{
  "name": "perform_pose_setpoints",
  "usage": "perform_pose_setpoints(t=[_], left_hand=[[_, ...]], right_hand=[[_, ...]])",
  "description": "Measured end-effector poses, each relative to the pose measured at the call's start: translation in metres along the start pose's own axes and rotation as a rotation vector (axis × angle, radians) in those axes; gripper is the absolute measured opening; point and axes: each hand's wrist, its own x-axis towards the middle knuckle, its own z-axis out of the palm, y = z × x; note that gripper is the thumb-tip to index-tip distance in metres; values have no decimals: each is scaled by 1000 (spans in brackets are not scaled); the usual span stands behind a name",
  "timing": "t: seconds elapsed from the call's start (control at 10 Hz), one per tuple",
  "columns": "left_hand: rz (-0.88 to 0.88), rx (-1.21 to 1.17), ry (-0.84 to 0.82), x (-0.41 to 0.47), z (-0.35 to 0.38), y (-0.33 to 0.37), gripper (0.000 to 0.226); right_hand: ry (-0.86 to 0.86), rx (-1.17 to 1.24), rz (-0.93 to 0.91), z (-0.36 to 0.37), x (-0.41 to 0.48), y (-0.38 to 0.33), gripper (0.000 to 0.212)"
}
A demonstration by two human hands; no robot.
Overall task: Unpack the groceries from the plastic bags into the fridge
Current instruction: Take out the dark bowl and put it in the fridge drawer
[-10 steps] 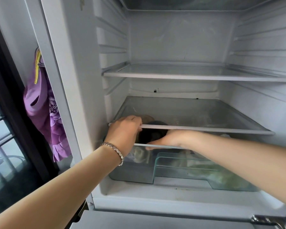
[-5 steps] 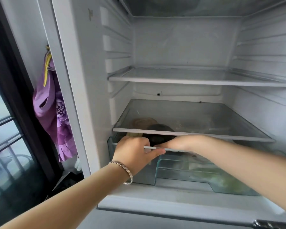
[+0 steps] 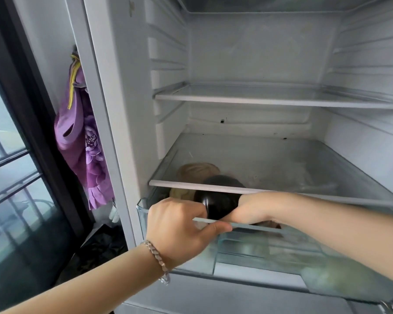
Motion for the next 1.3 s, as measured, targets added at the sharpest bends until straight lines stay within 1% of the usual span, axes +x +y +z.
perform_pose_setpoints(t=[0.1,0.2,0.3,0.4,0.5,0.6,0.7,0.8,0.9,1.0,1.1,1.2,1.3], left_hand=[[-23,34,-54,0,-10,1,62],[-106,59,-319,4,-23,6,60],[-317,-230,-667,20,-34,-1,67],[-392,-285,-748,30,-30,-9,55],[-246,-66,-663,33,-24,-7,37],[-36,171,-455,41,-26,-2,20],[42,198,-345,46,-22,-3,17],[51,167,-261,44,-15,-5,18],[49,202,-166,42,-12,-4,23],[-23,212,-170,37,-9,-3,15],[-102,227,-189,39,-9,-1,25],[-108,266,-227,41,-8,-3,31],[-107,264,-268,39,-4,-7,30]], right_hand=[[126,79,-32,10,5,10,61],[156,125,-128,21,6,12,68],[113,284,-287,16,-16,-4,52],[50,287,-289,15,-25,-5,17],[76,436,-184,13,-38,1,16],[54,878,28,10,-48,12,12],[200,1363,200,9,-47,24,24],[331,1807,229,6,-46,28,24],[435,2061,67,1,-42,26,19],[532,2047,-11,-3,-35,23,19],[564,2042,-30,-9,-28,27,21],[580,2044,-63,-17,-21,30,20],[569,2027,-22,-21,-12,31,15]])
